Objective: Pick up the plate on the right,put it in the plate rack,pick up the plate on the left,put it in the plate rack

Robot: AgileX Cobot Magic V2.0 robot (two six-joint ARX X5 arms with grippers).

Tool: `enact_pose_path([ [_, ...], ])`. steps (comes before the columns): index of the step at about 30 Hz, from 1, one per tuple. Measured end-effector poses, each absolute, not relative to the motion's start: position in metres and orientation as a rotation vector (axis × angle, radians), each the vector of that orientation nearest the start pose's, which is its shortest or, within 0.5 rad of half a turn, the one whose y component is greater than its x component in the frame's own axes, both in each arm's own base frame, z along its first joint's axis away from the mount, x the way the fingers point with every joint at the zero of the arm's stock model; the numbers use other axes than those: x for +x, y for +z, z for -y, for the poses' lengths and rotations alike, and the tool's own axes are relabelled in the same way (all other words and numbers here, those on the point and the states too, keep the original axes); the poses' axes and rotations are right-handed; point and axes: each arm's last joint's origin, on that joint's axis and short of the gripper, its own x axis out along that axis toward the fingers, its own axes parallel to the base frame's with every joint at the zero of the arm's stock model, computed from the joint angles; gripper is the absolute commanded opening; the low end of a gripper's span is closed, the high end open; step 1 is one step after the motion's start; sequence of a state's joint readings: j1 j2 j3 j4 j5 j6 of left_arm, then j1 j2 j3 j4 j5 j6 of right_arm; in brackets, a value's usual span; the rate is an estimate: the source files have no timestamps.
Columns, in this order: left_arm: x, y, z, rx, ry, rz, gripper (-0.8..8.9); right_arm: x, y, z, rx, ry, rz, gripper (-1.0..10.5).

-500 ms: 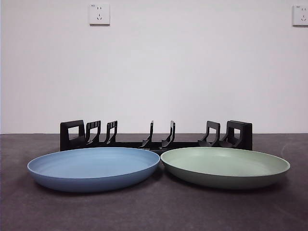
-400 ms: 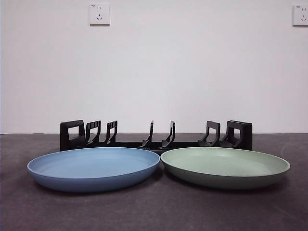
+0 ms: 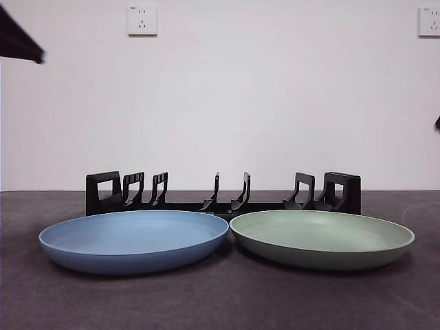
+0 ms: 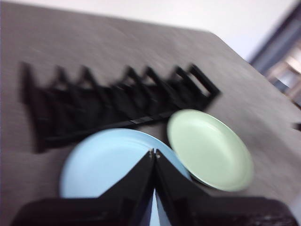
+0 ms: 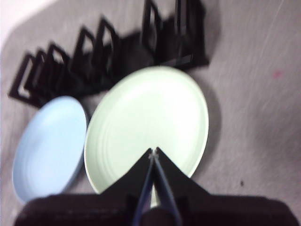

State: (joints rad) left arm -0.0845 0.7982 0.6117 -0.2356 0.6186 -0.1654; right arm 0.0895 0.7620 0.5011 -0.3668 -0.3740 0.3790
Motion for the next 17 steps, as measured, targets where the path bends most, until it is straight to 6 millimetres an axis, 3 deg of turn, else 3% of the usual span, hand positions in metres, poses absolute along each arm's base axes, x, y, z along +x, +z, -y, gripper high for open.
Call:
enact_pose_path([
  [2, 0.176, 0.267, 0.037, -0.266, -0.687, -0.508, 1.98, 0.163, 0.218, -0.026, 0.452, 0.345, -0.764, 0.7],
  [4, 0.183, 0.264, 0.046, -0.256, -0.716, -0.546, 2.89, 0.171, 0.210, -0.027, 0.454, 0.348, -0.825, 2.5],
  [5, 0.184, 0.263, 0.052, -0.243, -0.732, -0.564, 2.89, 0.175, 0.205, -0.028, 0.455, 0.342, -0.858, 2.9],
  [11, 0.178, 0.258, 0.091, -0.124, -0.791, -0.602, 2.89, 0.193, 0.189, -0.029, 0.456, 0.330, -0.921, 2.8],
  [17, 0.164, 0.268, 0.117, 0.052, -0.839, -0.539, 2.89, 0.212, 0.181, -0.031, 0.463, 0.315, -0.981, 2.8],
])
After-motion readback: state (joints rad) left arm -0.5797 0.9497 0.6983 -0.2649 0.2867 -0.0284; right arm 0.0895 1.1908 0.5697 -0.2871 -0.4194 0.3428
